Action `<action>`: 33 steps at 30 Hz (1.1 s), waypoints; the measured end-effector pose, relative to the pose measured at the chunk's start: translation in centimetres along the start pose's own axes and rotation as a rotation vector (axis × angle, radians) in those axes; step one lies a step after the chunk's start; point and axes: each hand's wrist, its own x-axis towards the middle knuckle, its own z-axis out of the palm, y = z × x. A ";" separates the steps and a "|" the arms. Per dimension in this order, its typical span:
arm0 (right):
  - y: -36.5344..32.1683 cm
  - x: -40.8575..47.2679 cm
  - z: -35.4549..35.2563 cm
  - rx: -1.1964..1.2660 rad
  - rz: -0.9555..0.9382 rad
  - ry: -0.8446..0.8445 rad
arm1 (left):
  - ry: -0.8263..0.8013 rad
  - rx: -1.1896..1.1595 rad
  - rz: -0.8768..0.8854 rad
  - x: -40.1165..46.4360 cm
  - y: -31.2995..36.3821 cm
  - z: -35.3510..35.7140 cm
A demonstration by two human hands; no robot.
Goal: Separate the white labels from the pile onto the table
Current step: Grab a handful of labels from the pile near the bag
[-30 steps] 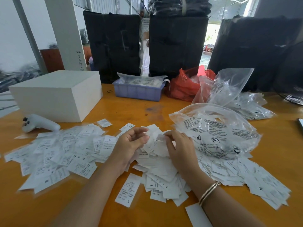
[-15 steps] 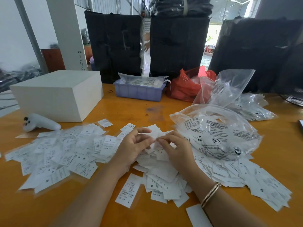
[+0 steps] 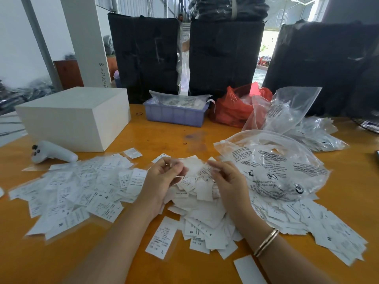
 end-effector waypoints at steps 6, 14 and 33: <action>-0.3 0.1 -0.5 0.133 -0.025 0.193 | -0.002 0.377 0.171 0.1 -0.6 0.0; -0.5 -0.5 0.2 0.448 0.034 0.124 | -0.112 0.602 0.246 -0.1 -0.8 0.0; -0.5 0.1 0.0 0.104 -0.213 0.024 | -0.183 0.716 0.321 -0.4 -0.9 0.5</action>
